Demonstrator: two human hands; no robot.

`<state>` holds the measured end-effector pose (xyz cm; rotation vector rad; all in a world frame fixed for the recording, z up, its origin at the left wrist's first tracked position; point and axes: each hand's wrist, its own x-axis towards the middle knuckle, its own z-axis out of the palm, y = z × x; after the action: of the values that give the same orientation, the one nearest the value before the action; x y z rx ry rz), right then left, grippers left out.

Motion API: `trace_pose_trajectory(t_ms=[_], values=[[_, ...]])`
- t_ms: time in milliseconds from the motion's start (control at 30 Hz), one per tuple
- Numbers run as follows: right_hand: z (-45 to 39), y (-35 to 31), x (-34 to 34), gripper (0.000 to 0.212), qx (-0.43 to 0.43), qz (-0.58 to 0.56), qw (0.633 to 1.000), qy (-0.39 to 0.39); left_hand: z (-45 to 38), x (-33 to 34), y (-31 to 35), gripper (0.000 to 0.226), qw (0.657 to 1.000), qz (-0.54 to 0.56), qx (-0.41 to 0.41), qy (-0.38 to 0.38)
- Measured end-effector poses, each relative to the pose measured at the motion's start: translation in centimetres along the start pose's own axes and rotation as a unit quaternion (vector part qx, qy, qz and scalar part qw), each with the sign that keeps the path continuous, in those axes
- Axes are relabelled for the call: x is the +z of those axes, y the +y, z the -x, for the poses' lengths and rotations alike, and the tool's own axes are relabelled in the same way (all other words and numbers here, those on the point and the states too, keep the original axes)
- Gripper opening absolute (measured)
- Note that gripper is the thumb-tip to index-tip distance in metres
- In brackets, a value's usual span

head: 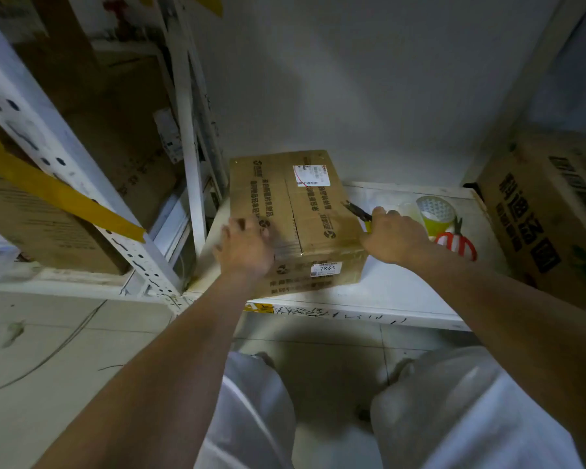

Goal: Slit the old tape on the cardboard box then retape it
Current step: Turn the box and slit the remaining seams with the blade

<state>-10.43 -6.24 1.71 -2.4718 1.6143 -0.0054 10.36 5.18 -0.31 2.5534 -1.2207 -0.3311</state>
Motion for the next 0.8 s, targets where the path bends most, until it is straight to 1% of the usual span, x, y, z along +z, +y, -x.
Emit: trace_pose_trajectory(t_ms=[33,67,100,200,267,333,400,500,600,800], values=[[0.3,-0.5,0.2,0.035,-0.007,-0.001,1.000,-0.007,0.0,-0.4,-1.0,0.044,0.998,0.034,-0.059,-0.014],[0.7,-1.1,0.3,0.034,-0.014,-0.001,1.000,-0.015,0.3,-0.9,-2.0,0.043,0.993,0.063,-0.098,-0.036],[1.1,-1.6,0.3,0.034,-0.018,0.001,1.000,-0.022,0.6,-1.2,-2.5,0.041,0.989,0.080,-0.114,-0.055],[2.1,-3.0,0.4,0.040,-0.024,0.016,0.999,-0.034,1.7,-1.3,-3.0,0.034,0.985,0.119,-0.106,-0.068],[2.7,-3.8,0.4,0.043,-0.033,0.023,0.999,-0.025,2.2,-0.8,-2.4,0.032,0.980,0.156,-0.095,-0.074],[3.4,-4.6,0.2,0.038,-0.048,0.026,0.998,-0.014,2.5,0.0,-1.7,0.036,0.971,0.210,-0.073,-0.085],[4.2,-5.5,0.1,0.031,-0.069,0.030,0.997,-0.027,2.8,0.5,-1.0,0.046,0.966,0.236,-0.040,-0.097],[5.3,-6.5,0.3,0.026,-0.093,0.048,0.992,-0.067,3.2,0.8,-0.6,0.050,0.974,0.196,-0.013,-0.113],[6.5,-7.3,0.4,0.030,-0.091,0.070,0.988,-0.106,3.0,1.0,-1.1,0.048,0.981,0.154,-0.007,-0.121],[8.2,-8.9,0.8,0.044,-0.072,0.075,0.987,-0.121,2.7,1.2,-1.5,0.047,0.980,0.145,-0.004,-0.137]])
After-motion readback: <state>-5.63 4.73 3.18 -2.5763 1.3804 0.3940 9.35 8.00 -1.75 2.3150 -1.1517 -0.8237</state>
